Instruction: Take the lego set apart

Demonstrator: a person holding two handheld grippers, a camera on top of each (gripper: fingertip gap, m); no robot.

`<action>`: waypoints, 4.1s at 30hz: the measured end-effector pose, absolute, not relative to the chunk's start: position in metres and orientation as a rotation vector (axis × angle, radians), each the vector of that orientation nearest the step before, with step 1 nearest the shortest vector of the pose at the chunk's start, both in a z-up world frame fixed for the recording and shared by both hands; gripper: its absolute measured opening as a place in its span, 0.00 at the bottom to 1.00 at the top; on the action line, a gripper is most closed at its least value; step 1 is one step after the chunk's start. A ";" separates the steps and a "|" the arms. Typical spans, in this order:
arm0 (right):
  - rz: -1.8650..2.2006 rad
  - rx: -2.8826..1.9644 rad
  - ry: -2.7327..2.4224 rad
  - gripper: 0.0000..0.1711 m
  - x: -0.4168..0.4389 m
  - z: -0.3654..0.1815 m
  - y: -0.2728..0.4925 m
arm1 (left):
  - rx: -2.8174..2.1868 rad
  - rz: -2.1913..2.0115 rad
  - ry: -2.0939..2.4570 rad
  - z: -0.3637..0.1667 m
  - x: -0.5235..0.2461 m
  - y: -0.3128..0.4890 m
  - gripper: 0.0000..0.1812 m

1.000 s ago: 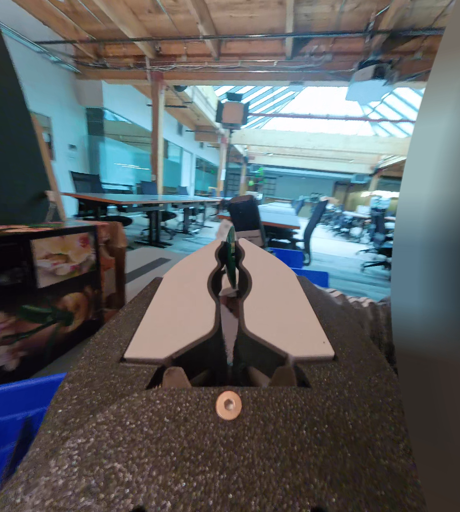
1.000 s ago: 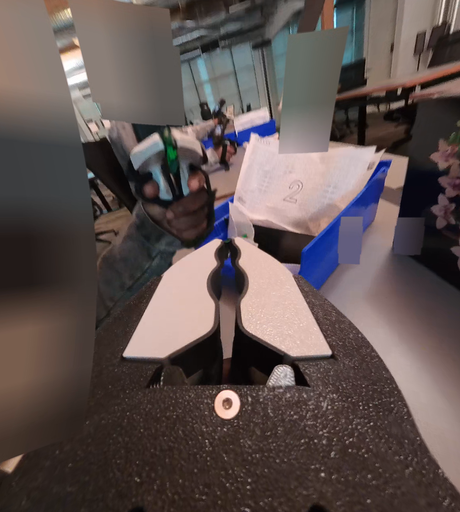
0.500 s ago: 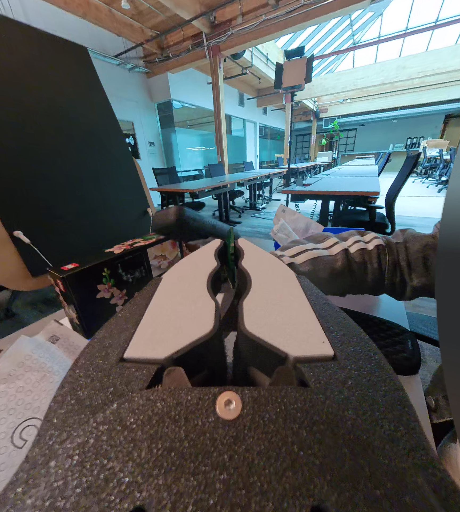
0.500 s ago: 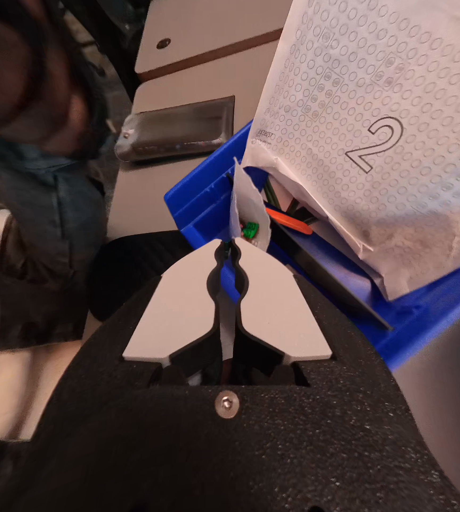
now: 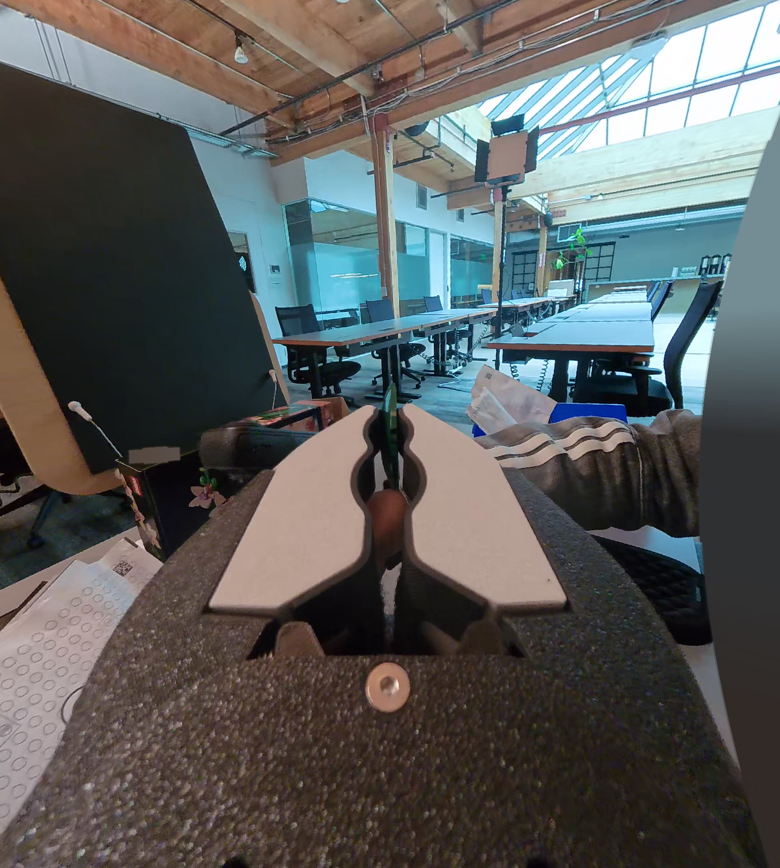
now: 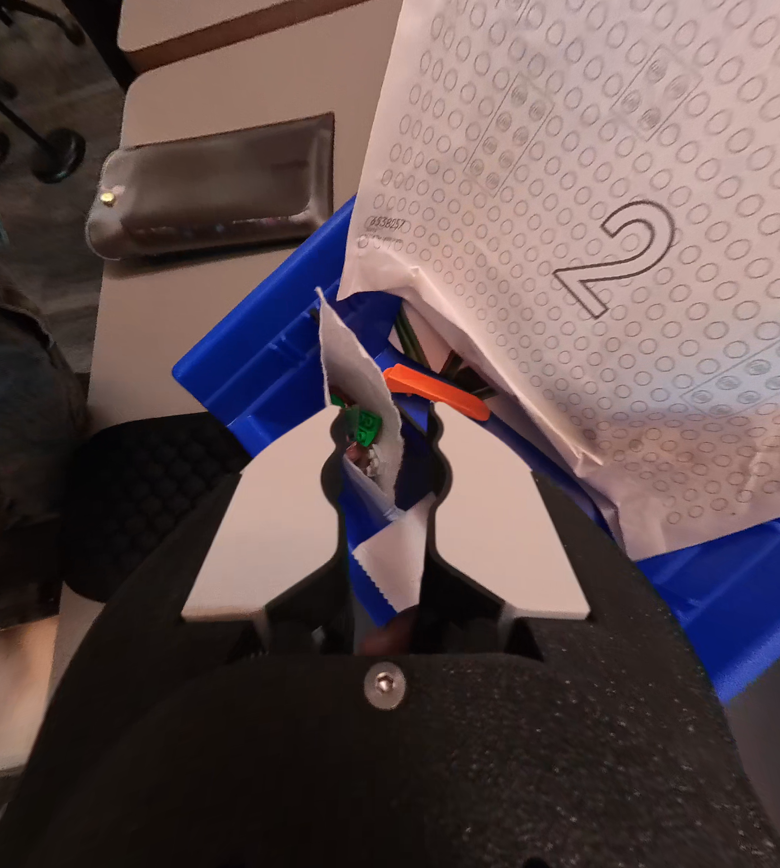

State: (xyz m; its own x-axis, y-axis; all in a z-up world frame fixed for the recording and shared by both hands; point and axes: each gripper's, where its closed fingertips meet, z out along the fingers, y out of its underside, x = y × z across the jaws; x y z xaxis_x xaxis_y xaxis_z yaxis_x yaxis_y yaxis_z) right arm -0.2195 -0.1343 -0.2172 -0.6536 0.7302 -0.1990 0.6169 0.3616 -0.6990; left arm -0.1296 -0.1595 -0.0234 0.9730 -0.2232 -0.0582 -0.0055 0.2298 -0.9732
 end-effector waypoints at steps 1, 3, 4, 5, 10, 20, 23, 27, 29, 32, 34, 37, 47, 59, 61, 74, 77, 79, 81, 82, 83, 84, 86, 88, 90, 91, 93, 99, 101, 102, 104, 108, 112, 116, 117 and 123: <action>1.149 -1.225 -2.452 0.19 -0.221 -0.217 -0.132 | -1.334 -0.150 0.202 -0.024 -0.130 -0.159 0.03; 1.102 -1.208 -2.453 0.22 -0.222 -0.219 -0.129 | -1.338 -0.147 0.211 -0.024 -0.128 -0.159 0.03; 1.110 -1.212 -2.452 0.24 -0.222 -0.219 -0.129 | -1.341 -0.142 0.214 -0.025 -0.128 -0.158 0.03; 1.114 -1.234 -2.449 0.25 -0.222 -0.220 -0.130 | -1.343 -0.139 0.214 -0.025 -0.128 -0.158 0.03; 1.002 -1.233 -2.402 0.35 -0.229 -0.225 -0.121 | -1.344 -0.132 0.225 -0.026 -0.126 -0.157 0.03; 0.758 -1.103 -2.311 0.46 -0.234 -0.228 -0.104 | -1.338 -0.118 0.217 -0.026 -0.130 -0.158 0.03; 0.890 -1.166 -2.325 0.48 -0.228 -0.225 -0.119 | -1.337 -0.115 0.218 -0.026 -0.130 -0.159 0.03; 0.987 -1.227 -2.276 0.52 -0.231 -0.217 -0.119 | -1.338 -0.112 0.218 -0.026 -0.130 -0.159 0.03; 0.969 -1.212 -2.263 0.52 -0.231 -0.216 -0.118 | -1.338 -0.112 0.218 -0.026 -0.130 -0.159 0.03; 0.976 -1.225 -2.277 0.53 -0.231 -0.219 -0.122 | -1.338 -0.111 0.219 -0.026 -0.130 -0.160 0.03; 0.970 -1.216 -2.274 0.53 -0.232 -0.219 -0.122 | -1.339 -0.110 0.219 -0.027 -0.130 -0.160 0.03; 0.981 -1.176 -2.262 0.51 -0.231 -0.212 -0.123 | -1.344 -0.108 0.219 -0.028 -0.131 -0.160 0.03; 1.771 -0.849 -2.055 0.30 -0.157 -0.094 -0.116 | -1.416 -0.185 0.207 -0.048 -0.138 -0.149 0.03; 2.070 -0.650 -1.956 0.13 -0.109 -0.049 -0.138 | -1.426 -0.323 0.329 -0.052 -0.104 -0.135 0.03; 2.092 -0.634 -1.955 0.12 -0.107 -0.047 -0.140 | -1.431 -0.325 0.343 -0.053 -0.100 -0.134 0.03; 2.206 -0.738 -1.914 0.02 -0.105 -0.044 -0.145 | -1.375 -0.127 0.465 -0.050 -0.098 -0.135 0.03; 2.388 -0.847 -1.860 0.02 -0.103 -0.044 -0.146 | -1.354 0.082 0.583 -0.051 -0.093 -0.139 0.04; 2.480 -0.975 -1.734 0.02 -0.111 -0.042 -0.135 | -1.245 -0.002 0.705 -0.044 -0.067 -0.152 0.03; 2.469 -1.061 -1.663 0.02 -0.120 -0.048 -0.119 | -1.231 0.009 0.674 -0.035 -0.067 -0.156 0.03; 2.461 -1.070 -1.655 0.02 -0.121 -0.050 -0.116 | -1.262 0.090 0.614 -0.034 -0.081 -0.153 0.03; 2.442 -1.088 -1.667 0.02 -0.122 -0.053 -0.114 | -1.278 0.155 0.540 -0.032 -0.097 -0.152 0.03; 2.380 -1.107 -1.714 0.02 -0.124 -0.059 -0.114 | -1.280 0.169 0.469 -0.030 -0.111 -0.155 0.03; 2.168 -1.163 -1.851 0.02 -0.135 -0.081 -0.115 | -1.237 0.089 0.339 -0.020 -0.129 -0.163 0.03; 1.902 -1.216 -2.016 0.02 -0.148 -0.110 -0.117 | -1.186 0.010 0.270 -0.012 -0.136 -0.171 0.03; 1.579 -1.233 -2.173 0.02 -0.163 -0.145 -0.119 | -1.179 0.016 0.251 -0.011 -0.141 -0.174 0.03; 1.454 -1.223 -2.238 0.02 -0.169 -0.159 -0.120 | -1.184 0.035 0.243 -0.011 -0.143 -0.175 0.03; 1.356 -1.224 -2.333 0.02 -0.179 -0.177 -0.129 | -1.188 0.053 0.241 -0.012 -0.144 -0.175 0.03; 1.331 -1.423 -2.413 0.10 -0.208 -0.207 -0.139 | -1.174 0.043 0.248 -0.010 -0.143 -0.179 0.03; 1.371 -1.488 -2.422 0.13 -0.211 -0.210 -0.143 | -1.170 0.043 0.244 -0.010 -0.144 -0.181 0.03; 1.401 -1.519 -2.417 0.16 -0.212 -0.210 -0.144 | -1.168 0.044 0.242 -0.010 -0.145 -0.182 0.03; 1.454 -1.558 -2.416 0.25 -0.212 -0.210 -0.148 | -1.167 0.050 0.236 -0.010 -0.147 -0.183 0.03; 1.482 -1.557 -2.354 0.25 -0.216 -0.205 -0.144 | -1.162 0.052 0.227 -0.009 -0.149 -0.186 0.03; 1.481 -1.491 -2.340 0.24 -0.215 -0.197 -0.142 | -1.186 0.050 0.231 -0.012 -0.149 -0.183 0.03; 1.739 -1.127 -2.302 0.22 -0.191 -0.147 -0.155 | -1.226 0.025 0.242 -0.019 -0.147 -0.176 0.03; 1.809 -1.020 -2.271 0.24 -0.182 -0.131 -0.157 | -1.233 0.011 0.246 -0.021 -0.146 -0.175 0.03; 1.961 -0.629 -2.022 0.23 -0.134 -0.055 -0.151 | -1.243 -0.138 0.232 -0.025 -0.139 -0.162 0.03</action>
